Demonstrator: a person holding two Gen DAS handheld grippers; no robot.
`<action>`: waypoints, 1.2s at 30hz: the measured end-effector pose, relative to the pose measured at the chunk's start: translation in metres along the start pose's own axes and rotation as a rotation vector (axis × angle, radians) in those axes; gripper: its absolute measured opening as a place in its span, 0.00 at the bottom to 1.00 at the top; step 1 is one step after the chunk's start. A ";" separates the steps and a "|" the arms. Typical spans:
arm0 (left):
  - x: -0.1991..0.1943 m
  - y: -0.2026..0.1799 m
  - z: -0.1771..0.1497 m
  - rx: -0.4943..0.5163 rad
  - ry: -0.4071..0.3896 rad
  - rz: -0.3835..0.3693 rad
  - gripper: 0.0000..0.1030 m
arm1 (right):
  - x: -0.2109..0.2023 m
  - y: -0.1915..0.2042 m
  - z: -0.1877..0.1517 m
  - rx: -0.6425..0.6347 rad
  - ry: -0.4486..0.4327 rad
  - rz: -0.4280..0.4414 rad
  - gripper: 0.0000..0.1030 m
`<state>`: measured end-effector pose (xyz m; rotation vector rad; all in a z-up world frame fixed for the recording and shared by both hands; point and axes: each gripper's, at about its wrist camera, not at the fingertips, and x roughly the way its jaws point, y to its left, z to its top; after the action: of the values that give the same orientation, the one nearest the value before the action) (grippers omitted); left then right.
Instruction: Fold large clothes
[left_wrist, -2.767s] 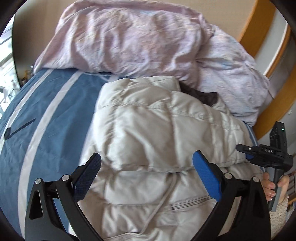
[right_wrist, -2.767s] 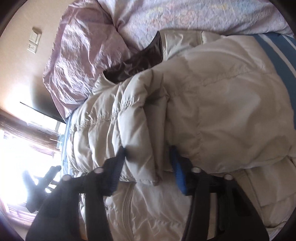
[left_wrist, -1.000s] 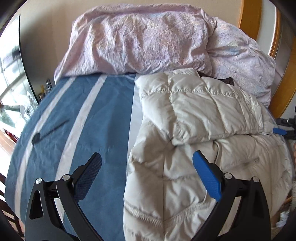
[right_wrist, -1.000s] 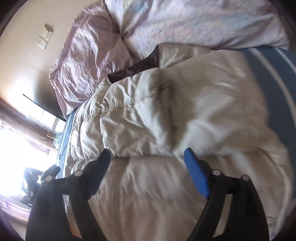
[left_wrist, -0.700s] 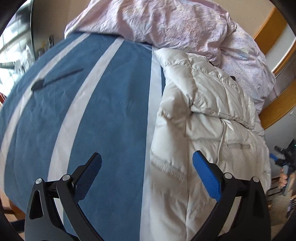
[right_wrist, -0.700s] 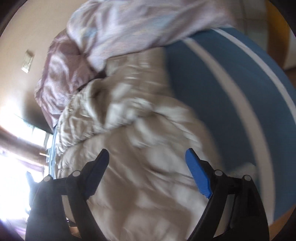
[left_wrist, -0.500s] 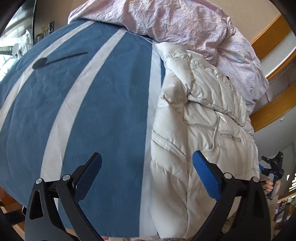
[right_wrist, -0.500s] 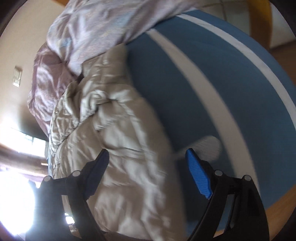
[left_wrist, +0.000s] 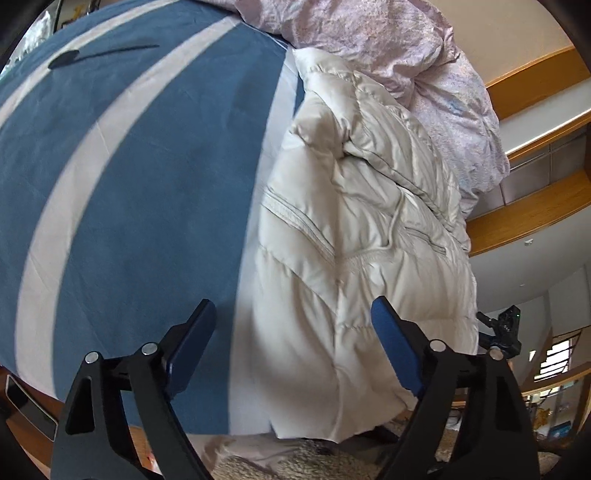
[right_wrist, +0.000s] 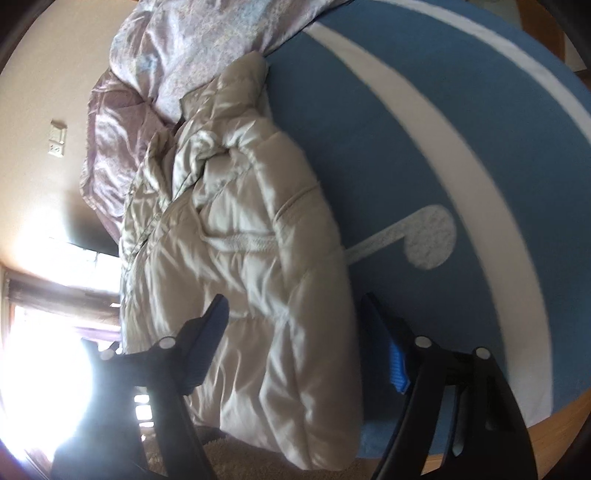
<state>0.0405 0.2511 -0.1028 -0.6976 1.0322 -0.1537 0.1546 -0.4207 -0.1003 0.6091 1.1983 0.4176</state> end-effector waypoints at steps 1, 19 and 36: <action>0.001 -0.003 -0.002 0.005 0.005 -0.002 0.83 | 0.003 0.003 0.000 -0.006 0.009 0.006 0.69; 0.018 -0.031 -0.033 0.018 0.063 -0.119 0.73 | 0.004 0.012 -0.025 -0.077 0.057 0.058 0.55; -0.002 -0.034 -0.037 -0.016 -0.069 -0.106 0.12 | -0.030 0.046 -0.038 -0.139 -0.148 0.080 0.16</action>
<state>0.0152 0.2083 -0.0929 -0.7672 0.9321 -0.2124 0.1097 -0.3955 -0.0577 0.5592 0.9974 0.5100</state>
